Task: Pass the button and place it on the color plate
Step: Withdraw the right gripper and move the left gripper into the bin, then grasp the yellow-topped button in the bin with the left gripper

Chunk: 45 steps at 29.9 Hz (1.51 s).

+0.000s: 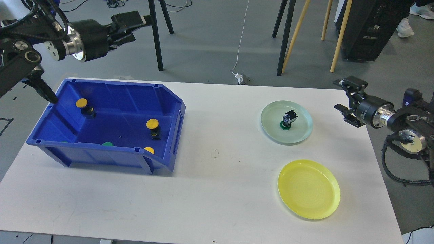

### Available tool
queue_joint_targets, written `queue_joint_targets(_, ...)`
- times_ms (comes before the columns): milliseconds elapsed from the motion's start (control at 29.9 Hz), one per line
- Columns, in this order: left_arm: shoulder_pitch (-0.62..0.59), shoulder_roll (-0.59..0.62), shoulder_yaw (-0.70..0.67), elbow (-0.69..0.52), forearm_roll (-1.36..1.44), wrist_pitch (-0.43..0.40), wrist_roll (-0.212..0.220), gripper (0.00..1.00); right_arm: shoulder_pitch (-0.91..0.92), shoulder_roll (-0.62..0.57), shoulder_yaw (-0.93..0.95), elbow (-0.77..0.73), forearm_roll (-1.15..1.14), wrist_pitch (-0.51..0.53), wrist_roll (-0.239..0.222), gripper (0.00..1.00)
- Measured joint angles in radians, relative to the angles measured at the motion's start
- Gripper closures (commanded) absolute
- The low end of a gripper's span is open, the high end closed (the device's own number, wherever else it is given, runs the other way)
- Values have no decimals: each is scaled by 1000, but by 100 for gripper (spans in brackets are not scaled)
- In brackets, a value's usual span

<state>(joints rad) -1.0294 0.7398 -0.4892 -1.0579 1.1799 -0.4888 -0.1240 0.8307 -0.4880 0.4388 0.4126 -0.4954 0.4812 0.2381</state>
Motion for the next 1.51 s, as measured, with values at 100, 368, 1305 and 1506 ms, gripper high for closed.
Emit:
queue_joint_targets(100, 63, 67, 6, -99, 216, 0, 1, 2, 7, -69, 43, 1, 0, 6, 0, 6)
queue_joint_targets(368, 178, 67, 14, -183, 625, 0, 2, 2, 26, -212, 78, 2, 0, 8, 4, 6)
queue_joint_targets(1305, 214, -339, 115, 286, 846, 38, -72, 7, -4, -302, 64, 3, -2, 8, 3, 6)
queue_joint_targets(1506, 205, -356, 114, 311, 838, 71, -77, 14, -4, -298, 64, 4, -2, 8, 2, 6)
